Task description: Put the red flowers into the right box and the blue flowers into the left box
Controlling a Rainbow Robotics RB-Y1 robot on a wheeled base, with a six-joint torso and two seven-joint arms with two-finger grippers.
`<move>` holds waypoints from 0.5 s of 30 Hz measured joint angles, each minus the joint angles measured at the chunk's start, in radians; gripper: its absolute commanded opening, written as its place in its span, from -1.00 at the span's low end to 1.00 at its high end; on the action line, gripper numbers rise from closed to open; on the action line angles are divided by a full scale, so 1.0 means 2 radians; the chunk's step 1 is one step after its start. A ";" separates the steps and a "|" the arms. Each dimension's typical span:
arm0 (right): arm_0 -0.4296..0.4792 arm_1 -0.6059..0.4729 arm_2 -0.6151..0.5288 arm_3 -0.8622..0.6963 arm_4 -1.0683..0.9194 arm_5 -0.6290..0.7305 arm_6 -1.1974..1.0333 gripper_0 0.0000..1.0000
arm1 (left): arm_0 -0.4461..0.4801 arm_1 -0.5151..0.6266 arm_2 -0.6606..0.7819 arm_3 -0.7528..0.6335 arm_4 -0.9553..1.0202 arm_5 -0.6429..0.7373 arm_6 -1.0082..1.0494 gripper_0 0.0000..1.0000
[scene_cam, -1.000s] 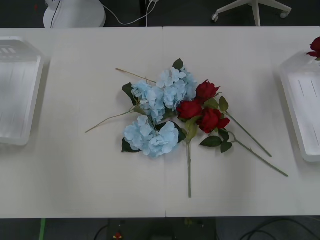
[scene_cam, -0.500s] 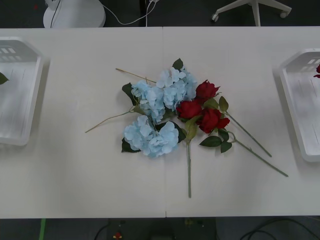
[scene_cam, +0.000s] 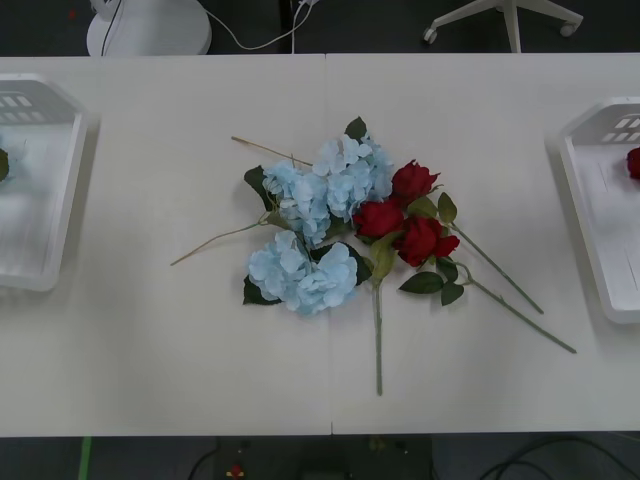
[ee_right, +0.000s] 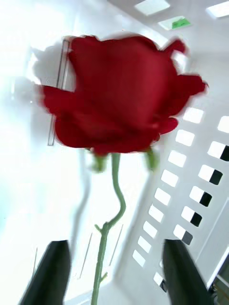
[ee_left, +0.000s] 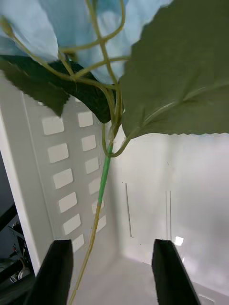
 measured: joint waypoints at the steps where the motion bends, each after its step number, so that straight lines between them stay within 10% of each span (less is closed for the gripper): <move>1: -0.003 0.000 -0.001 0.000 0.000 0.007 0.000 0.59 | 0.000 0.000 0.001 -0.002 0.003 0.000 -0.006 0.95; 15: -0.029 -0.007 -0.003 -0.135 -0.200 0.151 0.100 0.97 | 0.000 0.000 0.108 -0.123 0.140 0.084 -0.324 0.96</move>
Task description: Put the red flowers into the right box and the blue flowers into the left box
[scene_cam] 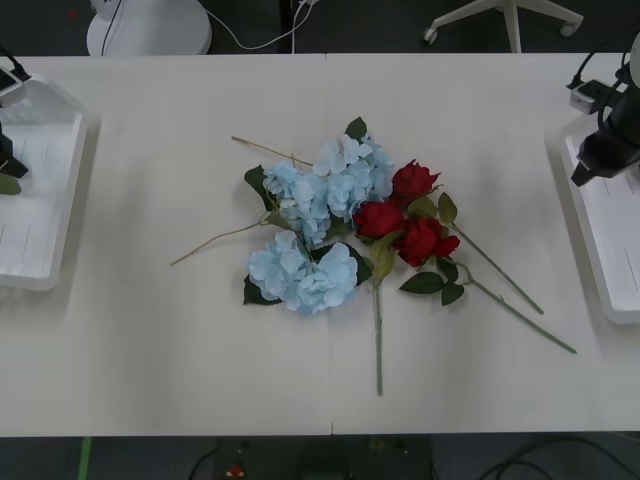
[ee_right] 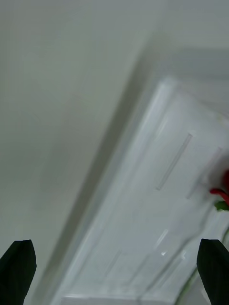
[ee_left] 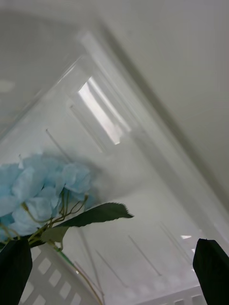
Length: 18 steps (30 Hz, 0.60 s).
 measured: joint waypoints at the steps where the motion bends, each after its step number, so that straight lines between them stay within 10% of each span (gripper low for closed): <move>1: 0.000 0.000 0.001 -0.011 -0.018 0.005 0.000 0.97 | 0.000 0.000 0.004 -0.013 0.008 0.012 -0.002 0.96; 10: 0.000 0.001 0.098 -0.108 -0.125 0.010 0.000 0.98 | 0.000 -0.002 0.010 -0.110 0.122 0.068 -0.259 0.96; 18: 0.000 0.021 0.143 -0.111 -0.143 -0.011 -0.018 0.97 | 0.000 -0.036 -0.008 -0.110 0.211 0.069 -0.266 0.96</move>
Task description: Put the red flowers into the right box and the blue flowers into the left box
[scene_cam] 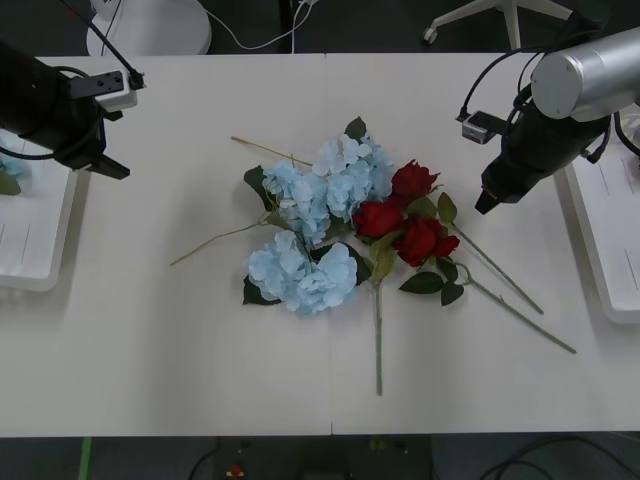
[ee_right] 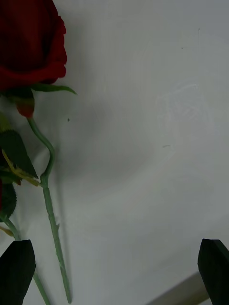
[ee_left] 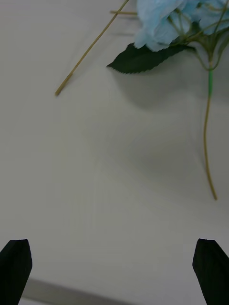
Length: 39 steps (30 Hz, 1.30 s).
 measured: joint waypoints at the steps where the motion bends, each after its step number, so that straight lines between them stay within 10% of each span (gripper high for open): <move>1: 0.000 0.002 0.004 0.000 0.000 -0.004 -0.009 0.98 | 0.000 -0.002 -0.010 0.000 0.010 -0.003 0.000 0.96; 26: 0.031 0.037 0.048 0.000 0.064 -0.058 -0.095 0.98 | 0.000 -0.071 -0.214 -0.062 -0.018 -0.135 0.003 0.95; 39: 0.039 0.049 0.048 0.009 0.077 -0.070 -0.099 0.98 | -0.004 -0.119 -0.258 -0.065 -0.150 -0.109 0.254 0.96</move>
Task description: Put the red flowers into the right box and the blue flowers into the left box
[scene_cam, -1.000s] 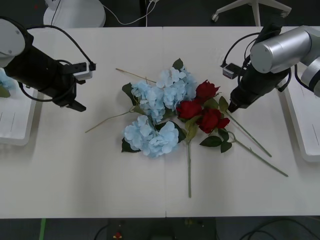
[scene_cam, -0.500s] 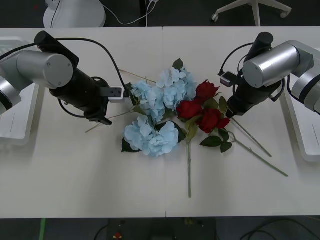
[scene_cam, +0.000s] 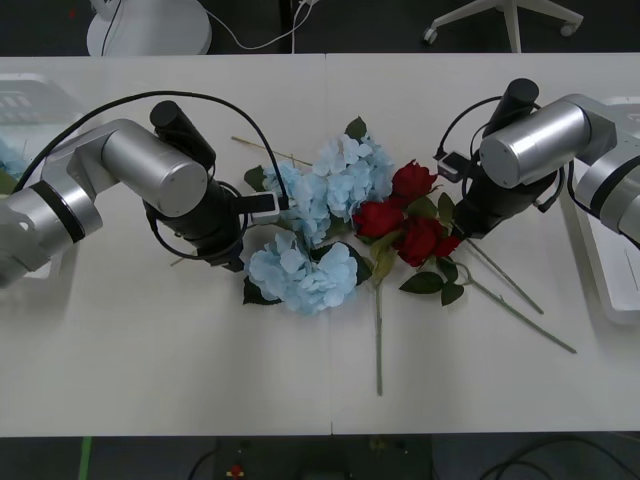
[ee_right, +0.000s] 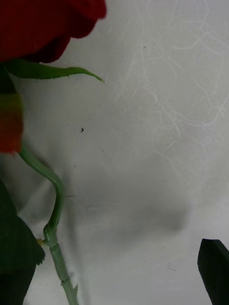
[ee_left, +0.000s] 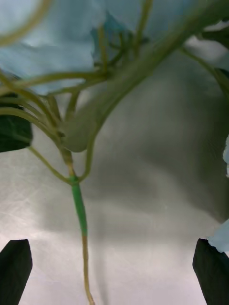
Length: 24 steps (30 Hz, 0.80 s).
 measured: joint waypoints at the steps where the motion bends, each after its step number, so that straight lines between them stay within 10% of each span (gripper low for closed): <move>1: 0.000 0.002 0.000 0.002 0.002 -0.002 -0.001 0.97 | 0.000 -0.004 0.000 0.000 -0.008 0.006 0.000 0.96; 7: 0.000 0.013 0.000 0.019 0.006 -0.013 -0.001 0.90 | -0.003 -0.029 0.000 0.000 -0.068 0.024 0.035 0.92; 10: 0.000 0.016 0.000 0.021 0.006 -0.015 -0.002 -0.32 | -0.004 -0.040 0.000 0.000 -0.090 0.041 0.066 0.78; 13: 0.000 0.016 0.000 0.022 0.006 -0.015 -0.002 -1.00 | -0.004 -0.045 0.000 0.000 -0.094 0.047 0.088 0.58; 16: 0.000 0.016 0.000 0.024 0.006 -0.015 -0.006 -1.00 | -0.004 -0.045 0.000 0.001 -0.094 0.048 0.090 0.17; 24: 0.000 0.016 0.000 0.026 0.005 -0.015 -0.021 -1.00 | -0.009 -0.050 0.000 0.038 -0.094 0.048 0.090 -0.18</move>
